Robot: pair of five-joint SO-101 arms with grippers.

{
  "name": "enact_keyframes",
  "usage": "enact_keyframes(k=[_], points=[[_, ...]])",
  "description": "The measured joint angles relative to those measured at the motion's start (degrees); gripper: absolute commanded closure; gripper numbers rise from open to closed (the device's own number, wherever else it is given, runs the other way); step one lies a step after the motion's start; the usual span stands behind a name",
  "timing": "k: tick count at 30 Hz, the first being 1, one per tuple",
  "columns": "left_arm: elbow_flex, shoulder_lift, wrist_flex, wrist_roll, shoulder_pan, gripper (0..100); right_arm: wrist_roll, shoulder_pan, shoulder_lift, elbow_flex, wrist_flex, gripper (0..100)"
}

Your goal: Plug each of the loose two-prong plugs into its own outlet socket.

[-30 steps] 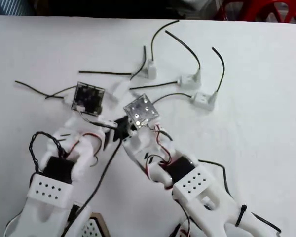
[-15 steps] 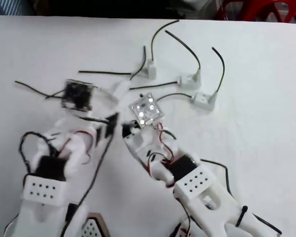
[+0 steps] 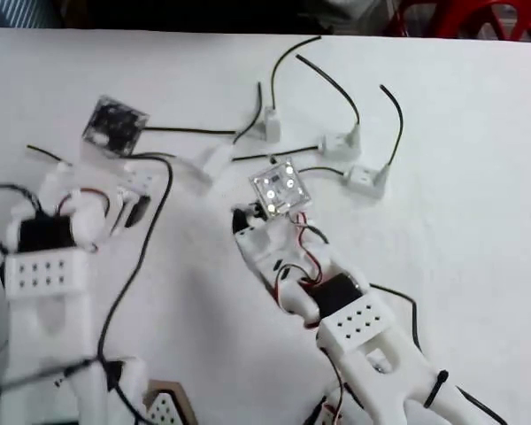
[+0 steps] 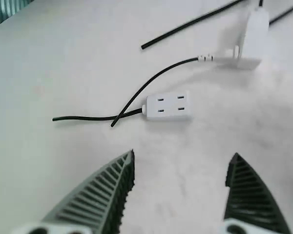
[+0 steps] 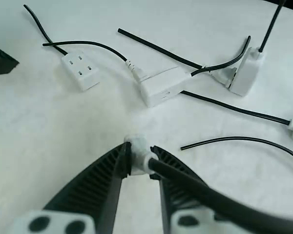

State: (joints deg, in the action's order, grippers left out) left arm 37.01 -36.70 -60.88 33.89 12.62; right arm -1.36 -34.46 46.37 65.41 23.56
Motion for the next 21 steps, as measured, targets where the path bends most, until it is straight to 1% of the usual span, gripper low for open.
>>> enact_keyframes(k=[3,7,12,15,21], points=[[-8.79,11.69,-2.46,10.37,0.0,66,0.0,-0.09,0.0,0.0,0.0,98.1],[-20.04,26.9,-3.25,23.38,0.53,66,0.0,-0.09,0.0,0.0,0.0,98.1],[-32.44,44.04,-3.25,37.36,1.14,66,0.0,0.53,0.0,0.0,0.0,98.1],[-39.03,52.66,-3.25,42.02,1.23,66,0.0,0.35,0.0,0.0,0.0,98.1],[-49.85,65.67,-3.25,42.81,1.23,66,0.0,0.26,0.0,0.0,0.0,98.1]])
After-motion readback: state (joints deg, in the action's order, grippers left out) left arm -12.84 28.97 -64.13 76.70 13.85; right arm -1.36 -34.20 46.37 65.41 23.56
